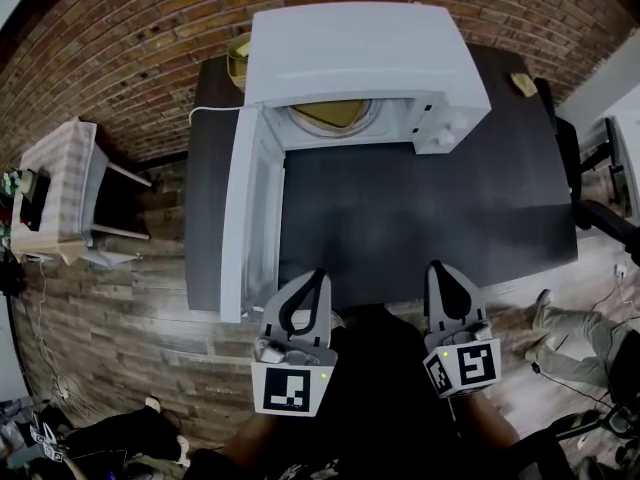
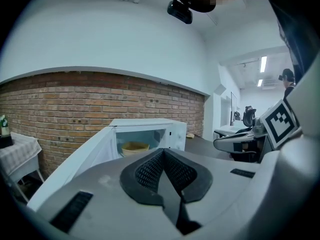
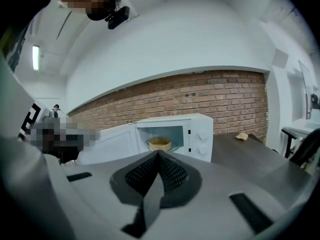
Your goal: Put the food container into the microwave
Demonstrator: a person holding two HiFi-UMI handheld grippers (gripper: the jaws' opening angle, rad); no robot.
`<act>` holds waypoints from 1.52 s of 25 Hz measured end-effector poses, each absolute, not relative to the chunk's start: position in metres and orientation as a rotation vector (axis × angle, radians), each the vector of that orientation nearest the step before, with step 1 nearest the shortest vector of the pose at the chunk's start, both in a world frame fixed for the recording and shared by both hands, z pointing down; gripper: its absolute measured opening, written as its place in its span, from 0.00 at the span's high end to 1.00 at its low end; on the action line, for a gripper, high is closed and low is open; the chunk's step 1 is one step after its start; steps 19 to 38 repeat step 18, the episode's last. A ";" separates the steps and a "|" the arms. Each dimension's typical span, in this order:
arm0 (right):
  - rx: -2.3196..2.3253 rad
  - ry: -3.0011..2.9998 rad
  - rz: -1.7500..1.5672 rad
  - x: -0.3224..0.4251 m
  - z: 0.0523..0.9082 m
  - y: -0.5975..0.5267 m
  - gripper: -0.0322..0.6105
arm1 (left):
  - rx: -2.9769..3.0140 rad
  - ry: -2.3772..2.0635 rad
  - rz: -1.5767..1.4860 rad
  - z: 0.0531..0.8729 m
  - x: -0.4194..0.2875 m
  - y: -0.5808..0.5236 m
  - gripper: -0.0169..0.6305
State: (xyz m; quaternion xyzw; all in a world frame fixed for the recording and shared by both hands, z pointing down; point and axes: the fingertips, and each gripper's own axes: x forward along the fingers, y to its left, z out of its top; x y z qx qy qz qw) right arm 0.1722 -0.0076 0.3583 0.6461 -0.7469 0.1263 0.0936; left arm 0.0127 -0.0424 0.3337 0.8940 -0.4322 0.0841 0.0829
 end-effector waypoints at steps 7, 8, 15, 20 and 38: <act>1.929 -2.158 0.366 0.157 0.365 0.026 0.85 | 2.660 -1.261 0.269 0.349 -0.014 -0.015 0.96; 1.938 -2.146 0.364 0.157 0.365 0.031 0.85 | 2.659 -1.251 0.283 0.354 -0.014 -0.013 0.96; 1.925 -2.132 0.374 0.163 0.364 0.055 0.85 | 2.654 -1.314 0.253 0.346 -0.023 0.008 0.96; 1.914 -2.153 0.328 0.167 0.352 0.055 0.85 | 2.616 -1.371 0.276 0.344 -0.035 0.013 0.96; 1.914 -2.153 0.328 0.167 0.352 0.055 0.85 | 2.616 -1.371 0.276 0.344 -0.035 0.013 0.96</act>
